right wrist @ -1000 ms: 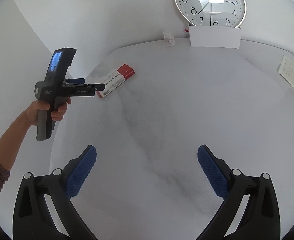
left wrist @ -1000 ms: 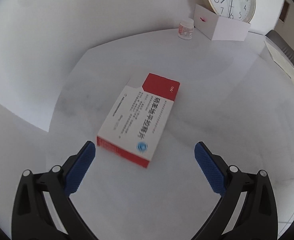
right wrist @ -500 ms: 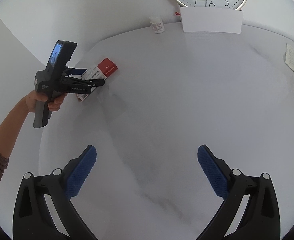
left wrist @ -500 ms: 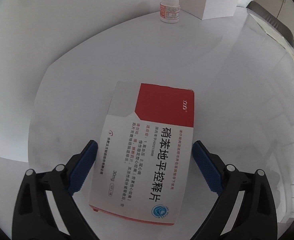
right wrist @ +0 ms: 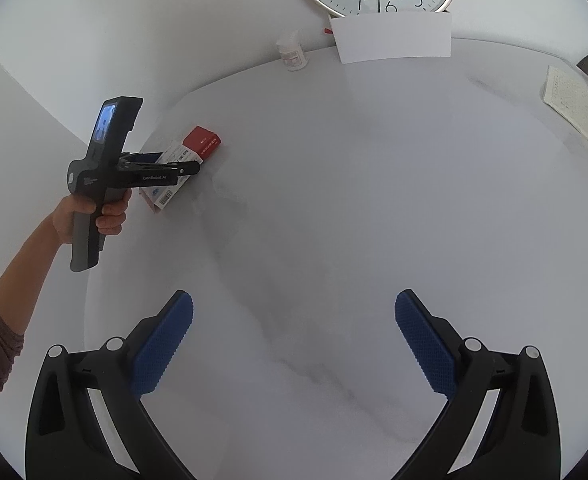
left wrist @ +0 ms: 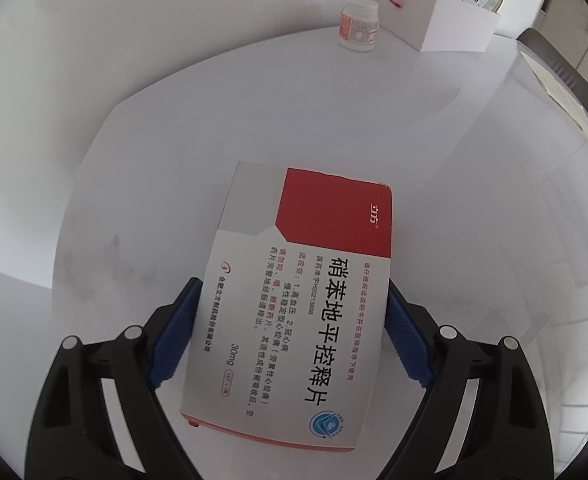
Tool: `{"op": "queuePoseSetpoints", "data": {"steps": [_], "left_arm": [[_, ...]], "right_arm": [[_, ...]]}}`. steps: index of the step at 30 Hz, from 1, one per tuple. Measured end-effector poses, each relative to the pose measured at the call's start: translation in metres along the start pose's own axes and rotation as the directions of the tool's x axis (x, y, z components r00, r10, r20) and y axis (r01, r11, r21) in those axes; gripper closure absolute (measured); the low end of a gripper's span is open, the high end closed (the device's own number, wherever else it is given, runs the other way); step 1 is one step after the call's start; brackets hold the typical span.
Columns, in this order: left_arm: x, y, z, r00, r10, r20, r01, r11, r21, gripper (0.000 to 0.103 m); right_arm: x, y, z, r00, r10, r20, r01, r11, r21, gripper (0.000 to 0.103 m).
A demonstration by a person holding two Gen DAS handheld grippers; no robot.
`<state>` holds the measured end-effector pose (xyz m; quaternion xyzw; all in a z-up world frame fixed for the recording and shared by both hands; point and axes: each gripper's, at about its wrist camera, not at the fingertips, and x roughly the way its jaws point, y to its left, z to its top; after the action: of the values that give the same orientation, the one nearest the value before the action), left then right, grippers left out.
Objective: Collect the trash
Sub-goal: 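Carry the medicine box over the wastebasket and open the left tool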
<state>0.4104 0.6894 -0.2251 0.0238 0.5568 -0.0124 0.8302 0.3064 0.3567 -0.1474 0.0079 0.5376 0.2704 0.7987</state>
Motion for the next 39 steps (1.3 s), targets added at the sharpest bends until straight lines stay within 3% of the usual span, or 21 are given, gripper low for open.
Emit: {"op": "queuePoseSetpoints", "data": {"steps": [7,13,16,23,31,34,39], "left_arm": [[-0.093,-0.07,-0.03,0.995,0.024,0.101,-0.009,0.989,-0.145,0.02],[-0.193,-0.174,-0.085,0.989,-0.023,0.149,0.053,0.978,-0.203,0.02],[-0.228,-0.236,-0.118,0.988,-0.021,0.155,0.051,0.981,-0.189,0.02],[-0.274,-0.397,-0.195,0.988,-0.1,0.119,0.114,0.987,-0.117,0.02],[-0.311,-0.571,-0.281,0.98,-0.163,0.115,0.171,0.984,-0.059,0.02],[-0.322,-0.63,-0.304,0.978,-0.182,0.1,0.183,0.983,-0.008,0.02],[-0.337,-0.712,-0.335,0.977,-0.198,0.073,0.188,0.975,0.12,0.02]], "right_arm": [[-0.061,-0.014,-0.031,0.997,-0.038,0.074,0.037,0.999,0.013,0.003],[-0.137,-0.044,-0.1,0.988,-0.092,0.127,0.084,0.994,0.063,0.003],[-0.179,-0.069,-0.147,0.981,-0.126,0.15,0.109,0.987,0.114,0.003],[-0.278,-0.15,-0.282,0.967,-0.189,0.173,0.144,0.959,0.243,0.003],[-0.378,-0.245,-0.433,0.938,-0.292,0.185,0.238,0.933,0.27,0.003],[-0.407,-0.271,-0.475,0.93,-0.313,0.191,0.251,0.923,0.29,0.003],[-0.442,-0.298,-0.518,0.904,-0.37,0.215,0.29,0.899,0.329,0.003]]}}
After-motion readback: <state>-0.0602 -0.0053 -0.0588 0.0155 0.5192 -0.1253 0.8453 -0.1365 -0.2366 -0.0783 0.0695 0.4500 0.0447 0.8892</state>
